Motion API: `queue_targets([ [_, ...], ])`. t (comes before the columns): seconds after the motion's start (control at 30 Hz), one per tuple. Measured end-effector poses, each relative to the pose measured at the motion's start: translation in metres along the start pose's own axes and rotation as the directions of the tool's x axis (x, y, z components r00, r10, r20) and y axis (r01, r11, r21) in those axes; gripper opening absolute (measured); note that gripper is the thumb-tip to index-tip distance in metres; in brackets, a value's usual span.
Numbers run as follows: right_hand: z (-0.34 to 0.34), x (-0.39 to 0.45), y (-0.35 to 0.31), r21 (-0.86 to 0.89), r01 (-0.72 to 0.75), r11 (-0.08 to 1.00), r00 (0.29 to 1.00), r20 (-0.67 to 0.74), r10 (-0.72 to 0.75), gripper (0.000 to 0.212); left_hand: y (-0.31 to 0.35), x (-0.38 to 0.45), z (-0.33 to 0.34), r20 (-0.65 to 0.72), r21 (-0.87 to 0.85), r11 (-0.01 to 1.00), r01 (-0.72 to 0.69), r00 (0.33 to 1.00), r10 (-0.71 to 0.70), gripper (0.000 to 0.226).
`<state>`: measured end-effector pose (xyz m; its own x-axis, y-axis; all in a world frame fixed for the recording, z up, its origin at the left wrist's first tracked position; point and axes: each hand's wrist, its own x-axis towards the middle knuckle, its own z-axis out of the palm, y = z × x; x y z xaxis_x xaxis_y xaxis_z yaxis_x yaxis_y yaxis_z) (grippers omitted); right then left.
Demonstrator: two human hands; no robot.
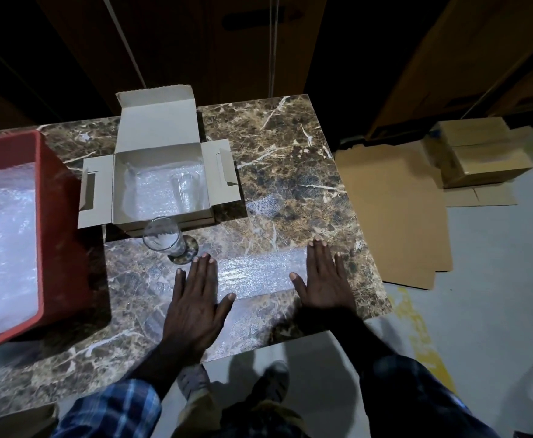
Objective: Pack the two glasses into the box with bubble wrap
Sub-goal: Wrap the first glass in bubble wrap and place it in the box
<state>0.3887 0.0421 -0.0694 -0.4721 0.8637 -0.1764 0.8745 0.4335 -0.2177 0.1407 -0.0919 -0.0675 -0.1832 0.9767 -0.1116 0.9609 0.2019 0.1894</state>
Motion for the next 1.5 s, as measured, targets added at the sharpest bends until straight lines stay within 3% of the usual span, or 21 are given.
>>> queue_targets([
  [0.13,0.013,-0.002,-0.030,-0.024,0.248,0.969,0.968,-0.041,-0.248,0.065,0.032,0.009,-0.002,-0.017,0.010,0.991,-0.133,0.991,0.133,0.069],
  [0.2,0.018,-0.002,-0.036,-0.010,0.301,0.954,0.953,-0.036,-0.301,0.061,0.039,0.014,0.005,0.032,-0.009,0.989,-0.145,0.989,0.145,0.068],
  [0.43,0.004,-0.007,0.013,-0.023,0.219,0.975,0.974,0.057,-0.218,0.083,-0.003,0.003,0.006,0.057,0.027,0.990,-0.138,0.989,0.137,0.078],
  [0.53,0.006,-0.002,0.012,-0.045,0.282,0.958,0.956,-0.077,-0.284,0.062,-0.002,0.002,0.002,0.007,0.062,0.985,-0.159,0.987,0.159,0.075],
  [0.67,0.023,0.000,0.004,-0.038,0.428,0.903,0.858,-0.297,-0.419,0.033,0.011,0.004,-0.001,-0.116,0.051,0.957,-0.287,0.950,0.291,0.055],
  [0.77,0.026,0.001,0.007,0.065,0.417,0.907,0.856,-0.362,-0.368,0.025,0.012,0.005,0.004,-0.216,0.002,0.938,-0.348,0.915,0.340,0.039],
  [0.83,0.020,0.000,0.008,0.122,0.395,0.911,0.883,-0.326,-0.339,0.025,0.007,0.003,0.007,-0.256,-0.011,0.931,-0.366,0.901,0.351,0.030],
  [0.97,0.014,0.001,0.013,0.065,0.443,0.894,0.870,-0.272,-0.411,0.031,-0.001,0.000,0.004,-0.277,-0.017,0.926,-0.376,0.892,0.357,0.023],
  [1.2,0.007,-0.004,0.003,-0.028,0.400,0.916,0.825,-0.424,-0.373,0.015,0.011,0.000,-0.005,-0.130,0.029,0.952,-0.305,0.943,0.306,0.045],
  [1.37,0.000,-0.015,-0.011,-0.080,0.236,0.968,0.883,-0.398,-0.249,0.010,0.024,-0.001,0.001,-0.056,0.086,0.965,-0.246,0.966,0.251,0.045],
  [1.5,0.008,-0.024,-0.022,0.154,0.103,0.983,0.928,-0.369,-0.039,0.032,0.028,-0.007,0.004,-0.026,0.111,0.964,-0.243,0.969,0.248,0.047],
])
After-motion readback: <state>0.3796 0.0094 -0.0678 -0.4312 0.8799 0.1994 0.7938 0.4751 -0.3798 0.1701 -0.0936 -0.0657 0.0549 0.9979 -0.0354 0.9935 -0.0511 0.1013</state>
